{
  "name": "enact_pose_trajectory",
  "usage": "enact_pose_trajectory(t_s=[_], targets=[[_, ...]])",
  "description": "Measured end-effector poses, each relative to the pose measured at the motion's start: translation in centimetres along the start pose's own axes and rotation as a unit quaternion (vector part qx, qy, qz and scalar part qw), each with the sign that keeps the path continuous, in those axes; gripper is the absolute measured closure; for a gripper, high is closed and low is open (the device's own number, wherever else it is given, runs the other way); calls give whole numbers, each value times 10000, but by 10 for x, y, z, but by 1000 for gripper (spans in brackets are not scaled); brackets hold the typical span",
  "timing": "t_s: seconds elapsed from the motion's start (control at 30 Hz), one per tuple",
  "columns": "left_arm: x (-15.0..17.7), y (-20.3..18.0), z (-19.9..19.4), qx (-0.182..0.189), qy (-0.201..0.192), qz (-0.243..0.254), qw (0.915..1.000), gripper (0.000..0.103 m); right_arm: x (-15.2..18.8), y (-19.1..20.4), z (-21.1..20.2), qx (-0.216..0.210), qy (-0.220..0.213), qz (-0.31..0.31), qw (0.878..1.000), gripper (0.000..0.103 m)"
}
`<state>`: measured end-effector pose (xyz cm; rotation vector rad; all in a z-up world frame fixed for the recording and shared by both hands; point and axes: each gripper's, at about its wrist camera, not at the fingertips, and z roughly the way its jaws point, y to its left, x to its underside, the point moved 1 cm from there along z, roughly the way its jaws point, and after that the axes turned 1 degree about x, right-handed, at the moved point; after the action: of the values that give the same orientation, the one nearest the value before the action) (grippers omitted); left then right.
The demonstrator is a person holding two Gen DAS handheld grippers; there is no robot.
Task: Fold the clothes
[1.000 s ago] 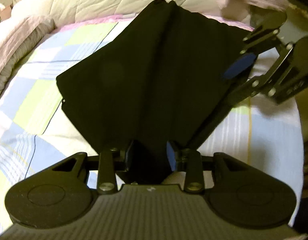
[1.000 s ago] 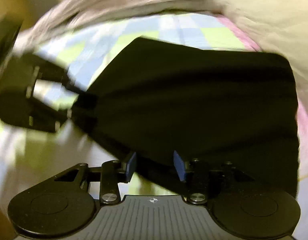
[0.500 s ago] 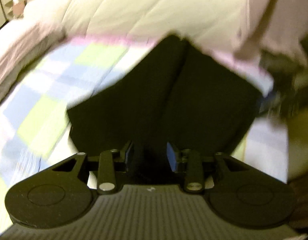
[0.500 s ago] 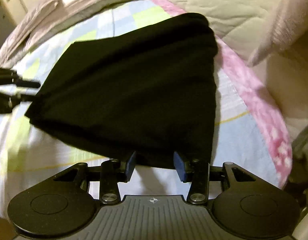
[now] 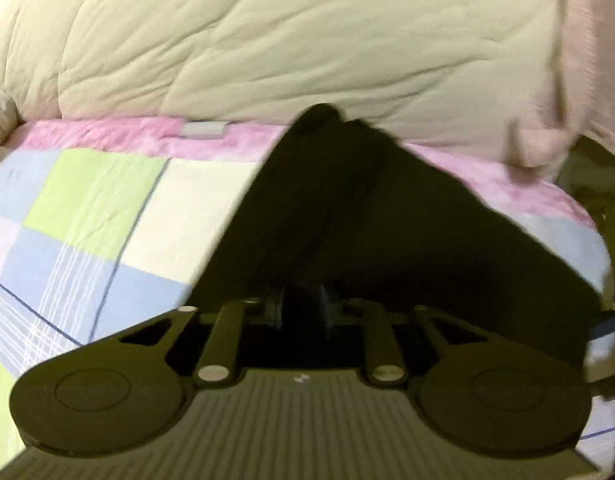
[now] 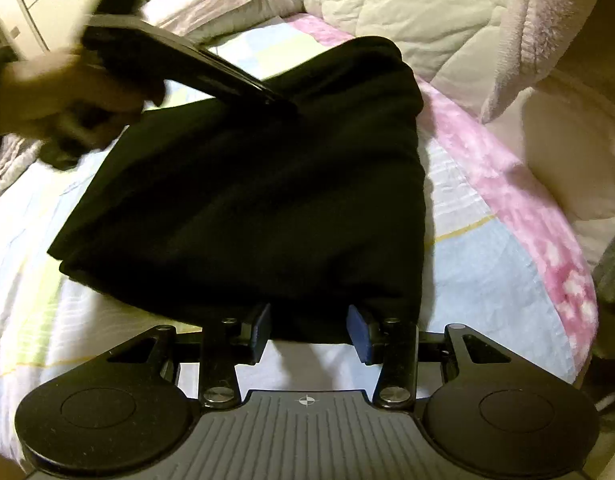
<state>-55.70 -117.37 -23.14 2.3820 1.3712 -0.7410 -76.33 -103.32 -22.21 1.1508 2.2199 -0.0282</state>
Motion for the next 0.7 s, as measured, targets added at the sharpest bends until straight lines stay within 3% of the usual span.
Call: enact_pose_trajectory(t_s=[0.07, 0.13, 0.17, 0.3, 0.43, 0.57, 0.63, 0.7], targets=[[-1, 13, 1, -141, 10, -31, 9999, 90, 0, -1, 0, -26, -3, -17, 10000, 58], [-2, 26, -2, -315, 22, -151, 9994, 73, 0, -2, 0, -53, -6, -33, 10000, 58], [-2, 35, -6, -485, 44, -232, 9985, 71, 0, -2, 0, -66, -8, -42, 10000, 58], [11, 61, -44, -761, 24, -504, 9958, 77, -1, -4, 0, -112, -13, -76, 9999, 58], [42, 58, -98, -650, -35, -844, 9943, 77, -1, -2, 2, -47, 4, -128, 9999, 58], [92, 41, -100, -493, 459, -898, 9937, 76, -2, 1, 3, 17, 21, -180, 9998, 58], [113, 46, -95, -643, 358, -932, 9929, 82, -2, 2, 4, 49, 30, -205, 9998, 58], [125, 57, -95, -750, 220, -1178, 9900, 97, -2, 3, 5, 82, 38, -231, 9997, 58]])
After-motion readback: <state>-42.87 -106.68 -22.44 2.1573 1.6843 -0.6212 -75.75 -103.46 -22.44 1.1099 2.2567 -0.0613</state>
